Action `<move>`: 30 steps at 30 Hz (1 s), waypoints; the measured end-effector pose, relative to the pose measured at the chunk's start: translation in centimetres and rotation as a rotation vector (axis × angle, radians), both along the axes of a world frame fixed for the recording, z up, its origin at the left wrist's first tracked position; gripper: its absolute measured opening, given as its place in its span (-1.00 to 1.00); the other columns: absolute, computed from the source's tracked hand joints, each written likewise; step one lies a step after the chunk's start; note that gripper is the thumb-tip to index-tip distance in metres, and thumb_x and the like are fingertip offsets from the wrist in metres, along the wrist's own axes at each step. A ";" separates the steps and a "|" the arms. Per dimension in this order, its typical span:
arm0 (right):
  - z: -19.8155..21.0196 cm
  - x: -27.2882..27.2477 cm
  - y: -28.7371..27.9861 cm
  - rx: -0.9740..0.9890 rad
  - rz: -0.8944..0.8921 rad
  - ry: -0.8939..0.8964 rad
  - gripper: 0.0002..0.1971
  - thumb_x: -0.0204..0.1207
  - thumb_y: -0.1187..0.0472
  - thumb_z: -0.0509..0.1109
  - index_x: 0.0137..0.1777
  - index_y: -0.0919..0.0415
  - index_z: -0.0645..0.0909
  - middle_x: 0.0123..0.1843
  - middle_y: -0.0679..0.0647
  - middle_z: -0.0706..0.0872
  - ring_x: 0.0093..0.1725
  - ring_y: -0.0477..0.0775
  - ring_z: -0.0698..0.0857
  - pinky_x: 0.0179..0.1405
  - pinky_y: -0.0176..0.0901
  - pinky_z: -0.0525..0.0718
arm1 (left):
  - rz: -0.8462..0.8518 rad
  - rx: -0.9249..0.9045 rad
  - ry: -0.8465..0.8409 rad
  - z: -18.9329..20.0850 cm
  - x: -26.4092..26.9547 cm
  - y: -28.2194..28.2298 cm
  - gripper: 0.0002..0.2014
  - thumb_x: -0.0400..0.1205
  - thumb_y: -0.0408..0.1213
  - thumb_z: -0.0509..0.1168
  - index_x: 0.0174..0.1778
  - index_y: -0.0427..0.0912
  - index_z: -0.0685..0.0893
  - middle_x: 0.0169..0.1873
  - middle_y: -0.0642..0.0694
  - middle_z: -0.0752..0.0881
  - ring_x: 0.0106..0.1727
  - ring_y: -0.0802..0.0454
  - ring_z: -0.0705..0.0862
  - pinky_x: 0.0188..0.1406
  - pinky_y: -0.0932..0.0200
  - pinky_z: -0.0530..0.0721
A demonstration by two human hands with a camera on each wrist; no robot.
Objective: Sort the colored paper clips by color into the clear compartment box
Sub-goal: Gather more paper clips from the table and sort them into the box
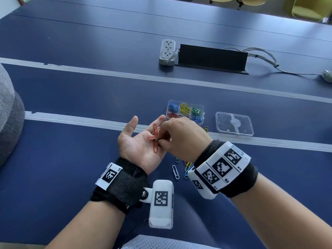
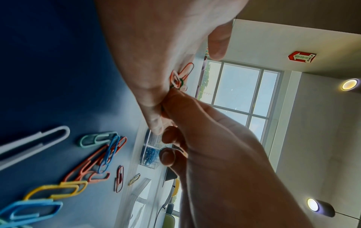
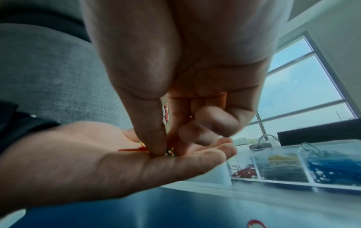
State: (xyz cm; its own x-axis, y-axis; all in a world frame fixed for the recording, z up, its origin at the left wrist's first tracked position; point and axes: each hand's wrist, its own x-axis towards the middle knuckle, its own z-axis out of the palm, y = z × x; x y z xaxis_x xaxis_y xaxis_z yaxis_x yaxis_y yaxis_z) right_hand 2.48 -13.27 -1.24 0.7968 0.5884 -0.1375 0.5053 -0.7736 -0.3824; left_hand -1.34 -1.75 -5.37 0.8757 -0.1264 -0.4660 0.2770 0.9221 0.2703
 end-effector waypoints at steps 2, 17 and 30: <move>0.8 0.2 -0.2 0.079 -0.020 0.053 -0.89 0.35 0.16 0.38 -0.23 0.12 0.74 -0.24 0.04 0.78 -0.19 0.10 0.70 -0.10 -0.04 0.70 | 0.001 -0.002 -0.016 0.2 0.1 0.0 -0.35 0.59 0.13 0.10 0.38 -0.36 0.52 -0.02 -0.29 0.74 -0.11 -0.16 0.76 -0.10 0.15 0.63; 0.0 9.3 -4.9 -0.171 -0.403 -0.054 -0.87 0.44 0.25 0.39 -0.11 0.17 0.77 -0.06 0.20 0.77 -0.08 0.26 0.72 0.00 0.04 0.73 | -0.028 -0.059 -0.099 -0.3 0.4 0.5 -0.34 0.54 0.09 0.14 0.42 -0.35 0.49 0.33 -0.41 0.62 0.36 -0.34 0.60 0.36 -0.31 0.47; 0.0 8.1 -5.2 -0.131 -0.312 -0.060 -0.65 0.47 0.39 0.24 -0.07 -0.04 0.77 0.10 0.10 0.75 -0.04 0.19 0.71 0.06 0.00 0.73 | -0.040 -0.069 -0.098 -0.4 0.6 0.3 -0.33 0.56 0.10 0.13 0.45 -0.36 0.47 0.31 -0.41 0.63 0.35 -0.34 0.61 0.34 -0.32 0.48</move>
